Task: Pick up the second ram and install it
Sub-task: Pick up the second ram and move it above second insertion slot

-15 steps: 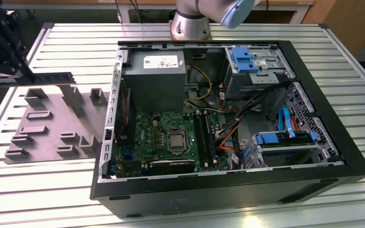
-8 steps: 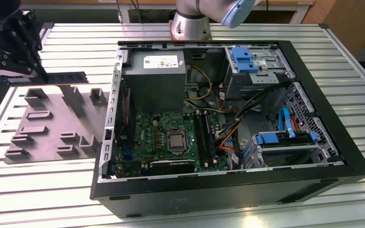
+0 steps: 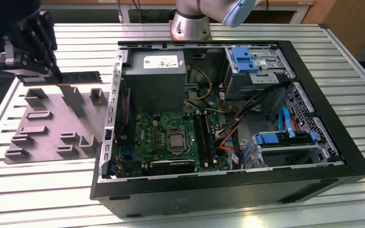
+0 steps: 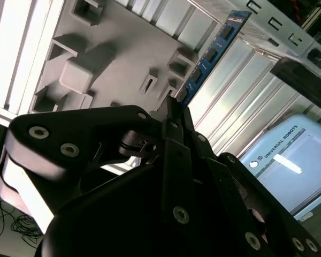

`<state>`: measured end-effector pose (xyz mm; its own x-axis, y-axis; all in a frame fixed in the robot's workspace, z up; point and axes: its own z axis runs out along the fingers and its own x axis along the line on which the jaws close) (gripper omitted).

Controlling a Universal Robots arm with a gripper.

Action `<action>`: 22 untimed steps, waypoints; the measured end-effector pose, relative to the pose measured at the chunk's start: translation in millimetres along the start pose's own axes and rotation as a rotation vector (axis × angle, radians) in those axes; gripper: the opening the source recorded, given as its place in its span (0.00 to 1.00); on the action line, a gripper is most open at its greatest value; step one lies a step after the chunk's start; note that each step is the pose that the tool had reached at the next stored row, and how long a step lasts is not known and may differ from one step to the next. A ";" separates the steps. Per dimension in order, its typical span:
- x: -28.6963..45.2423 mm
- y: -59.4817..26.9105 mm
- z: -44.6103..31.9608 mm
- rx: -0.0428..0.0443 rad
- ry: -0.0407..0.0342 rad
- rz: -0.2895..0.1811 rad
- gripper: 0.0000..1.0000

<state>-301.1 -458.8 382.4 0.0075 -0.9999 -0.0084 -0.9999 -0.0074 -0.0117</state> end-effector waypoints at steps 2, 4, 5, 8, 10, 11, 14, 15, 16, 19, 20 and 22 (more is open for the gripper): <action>0.0 -4.6 0.0 0.0000 0.0000 0.000 0.14; 0.1 -9.2 0.1 0.0000 0.0000 0.000 0.14; 0.1 -11.5 0.2 0.0001 0.0000 0.000 0.14; 0.1 -19.0 0.3 0.0001 -0.0001 0.000 0.14; 0.2 -23.6 0.3 0.0000 0.0000 0.000 0.14; 0.2 -25.7 0.3 -0.0001 0.0001 0.000 0.14; 0.2 -32.7 0.4 0.0000 0.0000 0.000 0.14; 0.3 -35.1 0.5 0.0001 -0.0001 0.000 0.14; 0.3 -37.5 0.5 0.0000 0.0000 0.000 0.14; 0.3 -44.8 0.6 0.0001 0.0000 0.000 0.14; 0.4 -47.2 0.5 -0.0001 0.0001 0.000 0.14; 0.4 -52.1 0.6 0.0000 0.0001 0.000 0.14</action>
<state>-248.9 -458.8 382.4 0.0075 -0.9999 -0.0083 -0.9999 -0.0074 -0.0117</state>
